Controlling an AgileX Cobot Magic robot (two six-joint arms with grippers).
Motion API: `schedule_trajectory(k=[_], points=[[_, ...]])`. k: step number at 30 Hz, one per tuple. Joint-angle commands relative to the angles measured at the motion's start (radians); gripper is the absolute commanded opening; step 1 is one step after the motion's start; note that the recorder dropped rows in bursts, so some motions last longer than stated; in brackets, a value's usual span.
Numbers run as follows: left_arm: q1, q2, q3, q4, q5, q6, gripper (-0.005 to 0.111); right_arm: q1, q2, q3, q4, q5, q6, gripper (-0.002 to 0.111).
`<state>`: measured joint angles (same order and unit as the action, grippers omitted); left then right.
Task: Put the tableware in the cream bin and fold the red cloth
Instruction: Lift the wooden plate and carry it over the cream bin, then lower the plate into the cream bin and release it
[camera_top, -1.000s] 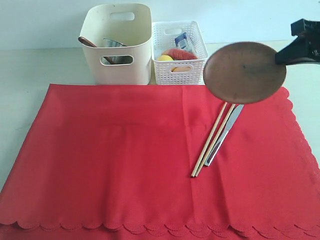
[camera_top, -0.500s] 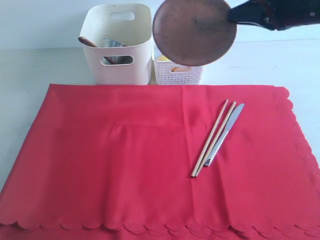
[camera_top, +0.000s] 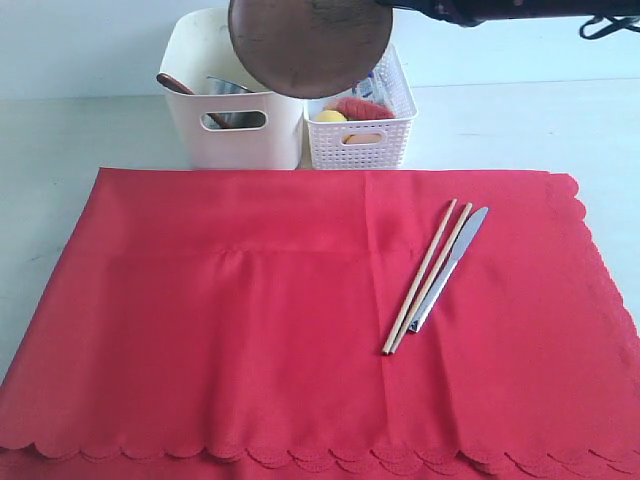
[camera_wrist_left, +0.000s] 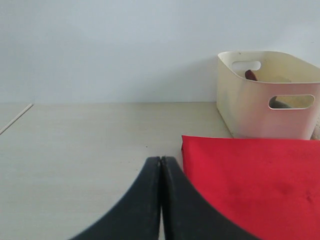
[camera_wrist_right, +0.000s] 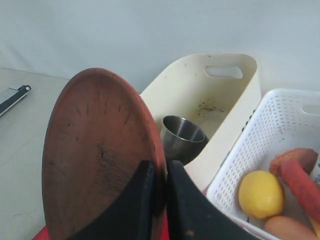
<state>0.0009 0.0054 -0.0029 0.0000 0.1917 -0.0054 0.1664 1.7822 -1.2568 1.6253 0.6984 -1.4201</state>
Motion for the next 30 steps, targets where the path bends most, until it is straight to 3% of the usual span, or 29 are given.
schedule_trajectory(k=[1, 14, 23, 30], points=[[0.002, -0.005, 0.003, 0.0, -0.005, -0.006, 0.002, 0.02, 0.085, -0.085, 0.06, 0.006, 0.018, 0.0], [0.002, -0.005, 0.003, 0.0, -0.005, -0.006, 0.002, 0.02, 0.343, -0.333, 0.089, 0.066, 0.09, 0.0], [0.002, -0.005, 0.003, 0.0, -0.005, -0.006, 0.002, 0.088, 0.475, -0.494, 0.095, 0.032, 0.132, 0.0], [0.002, -0.005, 0.003, 0.0, -0.005, -0.006, 0.002, 0.09, 0.503, -0.511, 0.119, -0.018, 0.132, 0.0]])
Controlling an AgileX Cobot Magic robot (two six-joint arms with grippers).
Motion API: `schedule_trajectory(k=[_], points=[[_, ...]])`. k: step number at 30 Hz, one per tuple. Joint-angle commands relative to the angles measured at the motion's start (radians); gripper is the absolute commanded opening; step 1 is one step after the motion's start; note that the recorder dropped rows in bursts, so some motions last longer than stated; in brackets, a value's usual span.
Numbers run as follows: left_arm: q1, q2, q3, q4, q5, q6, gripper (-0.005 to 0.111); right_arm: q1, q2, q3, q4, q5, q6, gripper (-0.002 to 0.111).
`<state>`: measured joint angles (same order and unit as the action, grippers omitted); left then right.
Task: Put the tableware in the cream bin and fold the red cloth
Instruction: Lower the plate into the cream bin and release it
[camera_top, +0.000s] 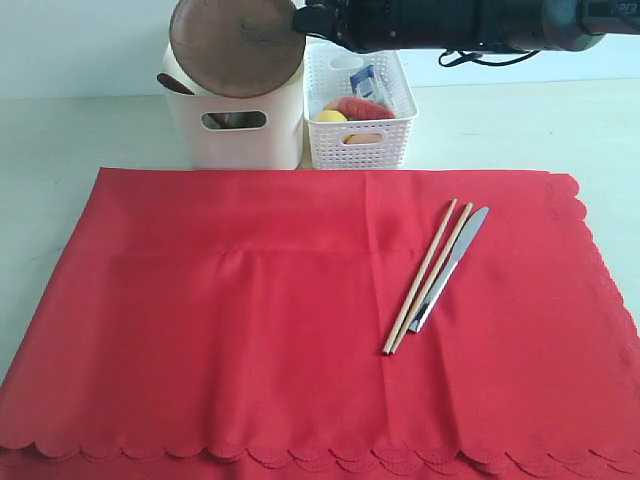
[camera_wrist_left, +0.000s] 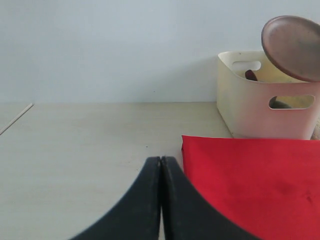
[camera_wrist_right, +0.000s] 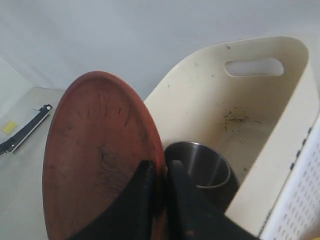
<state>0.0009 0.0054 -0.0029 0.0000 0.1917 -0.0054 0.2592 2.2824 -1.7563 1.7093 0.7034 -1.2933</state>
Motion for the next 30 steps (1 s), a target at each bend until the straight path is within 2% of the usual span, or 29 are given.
schedule_trajectory(k=[1, 3, 6, 15, 19, 21, 25, 29, 30], points=[[0.002, -0.005, 0.003, 0.0, -0.005, -0.006, 0.002, -0.003, 0.003, -0.011, 0.035, -0.025, 0.005, 0.0], [0.002, -0.005, 0.003, 0.0, -0.005, -0.006, 0.002, 0.001, 0.003, -0.011, 0.035, -0.03, 0.01, 0.0], [0.002, -0.005, 0.003, 0.0, -0.005, -0.006, 0.002, 0.01, 0.003, -0.011, 0.035, -0.091, 0.052, 0.006], [0.002, -0.005, 0.003, 0.0, -0.005, -0.006, 0.002, 0.044, 0.003, -0.011, 0.031, -0.166, 0.075, 0.042], [0.002, -0.005, 0.003, 0.0, -0.005, -0.006, 0.002, 0.044, 0.001, -0.011, -0.001, -0.143, 0.075, 0.052], [0.002, -0.005, 0.003, 0.0, -0.005, -0.006, 0.002, 0.044, -0.006, -0.011, -0.058, -0.127, 0.075, 0.054], [0.002, -0.005, 0.003, 0.0, -0.005, -0.006, 0.002, 0.044, -0.055, -0.011, -0.322, -0.089, 0.104, 0.056], [0.002, -0.005, 0.003, 0.0, -0.005, -0.006, 0.002, 0.044, -0.107, -0.011, -0.556, -0.088, 0.292, 0.053], [0.002, -0.005, 0.003, 0.0, -0.005, -0.006, 0.002, 0.044, -0.125, -0.011, -0.682, -0.081, 0.385, 0.05]])
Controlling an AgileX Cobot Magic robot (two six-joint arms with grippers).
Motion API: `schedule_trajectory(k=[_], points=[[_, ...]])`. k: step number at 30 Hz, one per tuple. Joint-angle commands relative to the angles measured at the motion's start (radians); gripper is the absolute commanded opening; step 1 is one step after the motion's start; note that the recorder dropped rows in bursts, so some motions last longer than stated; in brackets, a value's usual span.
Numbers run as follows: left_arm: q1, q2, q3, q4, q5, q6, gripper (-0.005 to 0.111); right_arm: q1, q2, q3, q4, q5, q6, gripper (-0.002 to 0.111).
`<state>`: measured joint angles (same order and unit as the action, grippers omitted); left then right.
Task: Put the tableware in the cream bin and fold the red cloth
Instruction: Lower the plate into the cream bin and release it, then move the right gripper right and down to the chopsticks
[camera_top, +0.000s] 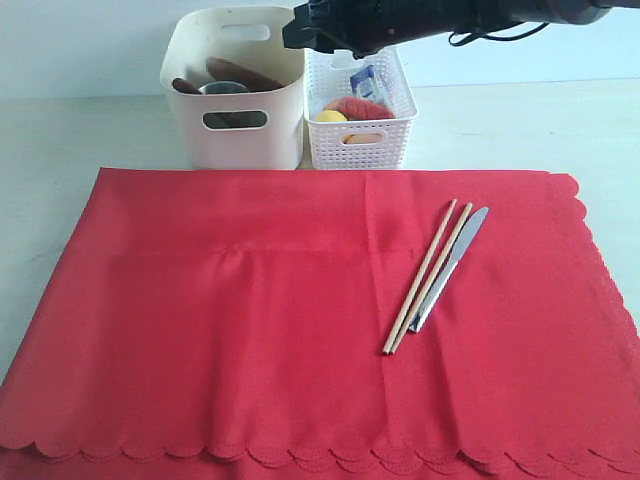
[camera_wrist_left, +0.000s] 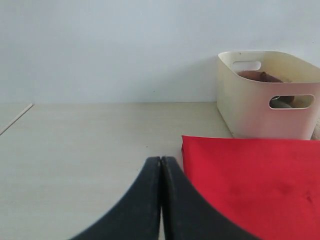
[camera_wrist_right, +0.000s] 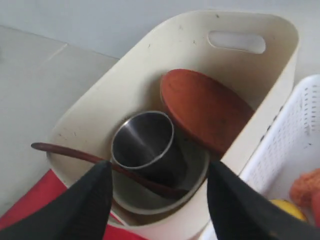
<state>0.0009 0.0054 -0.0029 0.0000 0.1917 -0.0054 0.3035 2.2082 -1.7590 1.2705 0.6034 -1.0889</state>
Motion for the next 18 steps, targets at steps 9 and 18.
schedule_trajectory(k=[9, 18], points=[[0.002, -0.005, 0.003, 0.0, -0.005, -0.006, 0.002, -0.001, -0.197, 0.009, -0.886, 0.27, 0.649, 0.018], [0.002, -0.005, 0.003, 0.0, -0.005, -0.006, 0.002, -0.001, -0.382, 0.2, -0.918, 0.272, 0.645, 0.0]])
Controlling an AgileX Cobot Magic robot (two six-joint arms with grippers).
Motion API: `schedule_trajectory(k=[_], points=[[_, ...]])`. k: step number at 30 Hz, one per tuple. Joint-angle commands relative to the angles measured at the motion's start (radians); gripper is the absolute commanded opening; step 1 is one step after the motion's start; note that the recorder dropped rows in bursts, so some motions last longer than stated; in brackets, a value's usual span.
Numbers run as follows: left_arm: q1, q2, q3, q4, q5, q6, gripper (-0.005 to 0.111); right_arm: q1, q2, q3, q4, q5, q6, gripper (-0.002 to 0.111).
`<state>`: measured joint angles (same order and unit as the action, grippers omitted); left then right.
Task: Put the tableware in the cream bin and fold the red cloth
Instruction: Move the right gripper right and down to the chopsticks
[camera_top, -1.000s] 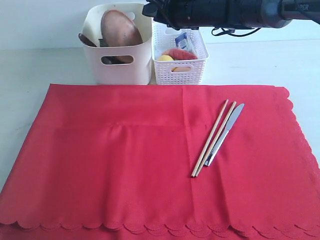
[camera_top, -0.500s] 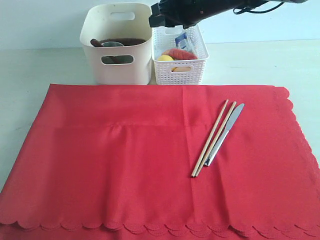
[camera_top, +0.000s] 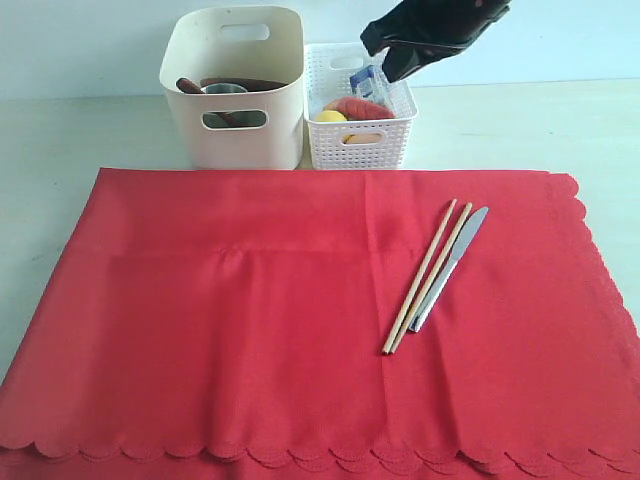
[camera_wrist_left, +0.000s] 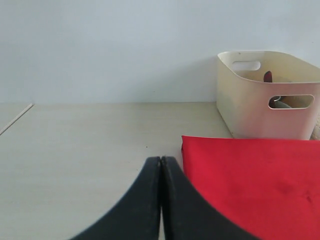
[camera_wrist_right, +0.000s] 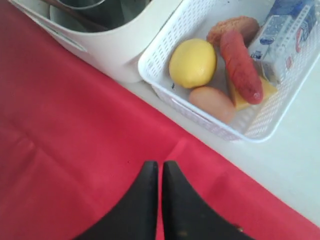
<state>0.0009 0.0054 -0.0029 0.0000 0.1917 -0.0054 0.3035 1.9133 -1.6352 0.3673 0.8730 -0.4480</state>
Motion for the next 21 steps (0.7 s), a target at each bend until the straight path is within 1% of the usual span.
schedule_trajectory(k=[1, 4, 8, 12, 21], points=[[0.002, -0.005, 0.003, 0.0, -0.005, -0.006, 0.002, -0.001, -0.109, 0.099, -0.017, 0.003, 0.002, 0.0], [0.002, -0.005, 0.003, 0.0, -0.005, -0.006, 0.002, -0.001, -0.17, 0.16, -0.036, 0.014, -0.019, 0.0], [0.002, -0.005, 0.003, 0.0, -0.005, -0.006, 0.002, -0.001, -0.227, 0.239, -0.028, 0.04, -0.095, 0.0], [0.002, -0.005, 0.003, 0.0, -0.005, -0.006, 0.002, -0.001, -0.237, 0.289, -0.028, 0.099, -0.165, 0.0], [0.002, -0.005, 0.003, 0.0, -0.005, -0.006, 0.002, -0.001, -0.237, 0.395, -0.028, 0.105, -0.331, 0.0]])
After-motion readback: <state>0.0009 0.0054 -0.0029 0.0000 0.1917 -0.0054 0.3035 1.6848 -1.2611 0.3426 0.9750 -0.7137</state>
